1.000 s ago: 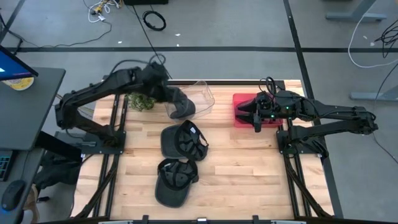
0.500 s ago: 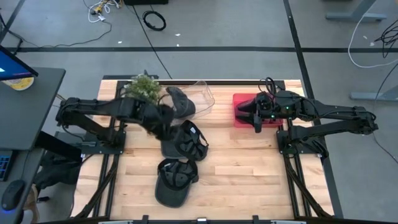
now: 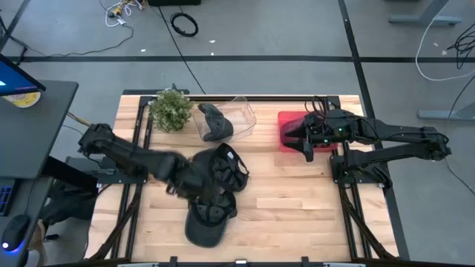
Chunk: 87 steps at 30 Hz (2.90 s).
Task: Pick & Place hat
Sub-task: Put the bottom black cap into the transparent bin
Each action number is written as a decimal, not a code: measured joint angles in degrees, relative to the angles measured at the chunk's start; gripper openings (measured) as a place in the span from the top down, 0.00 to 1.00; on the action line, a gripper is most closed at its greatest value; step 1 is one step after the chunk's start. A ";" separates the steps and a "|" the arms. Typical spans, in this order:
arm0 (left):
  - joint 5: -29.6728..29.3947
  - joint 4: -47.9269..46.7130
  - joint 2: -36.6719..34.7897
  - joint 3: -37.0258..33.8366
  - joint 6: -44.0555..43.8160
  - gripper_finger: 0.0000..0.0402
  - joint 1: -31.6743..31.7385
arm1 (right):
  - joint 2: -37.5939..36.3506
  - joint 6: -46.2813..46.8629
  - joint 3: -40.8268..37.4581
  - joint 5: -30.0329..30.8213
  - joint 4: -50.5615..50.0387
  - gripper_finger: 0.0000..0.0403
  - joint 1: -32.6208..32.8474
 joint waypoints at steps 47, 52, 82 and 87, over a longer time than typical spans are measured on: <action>-13.25 0.40 22.49 -0.02 -28.28 0.42 -26.38 | 12.87 36.27 0.02 3.08 15.00 0.43 22.02; -15.94 5.52 24.12 -0.02 -27.10 0.42 -26.53 | 13.51 36.30 0.02 3.08 16.24 0.43 22.65; -20.64 3.25 16.81 6.98 -7.20 0.97 -29.42 | 13.49 32.43 0.02 0.36 18.85 0.43 22.61; -31.69 -6.56 16.55 17.88 4.42 0.97 -31.15 | 13.49 29.84 0.02 -0.62 18.56 0.43 22.61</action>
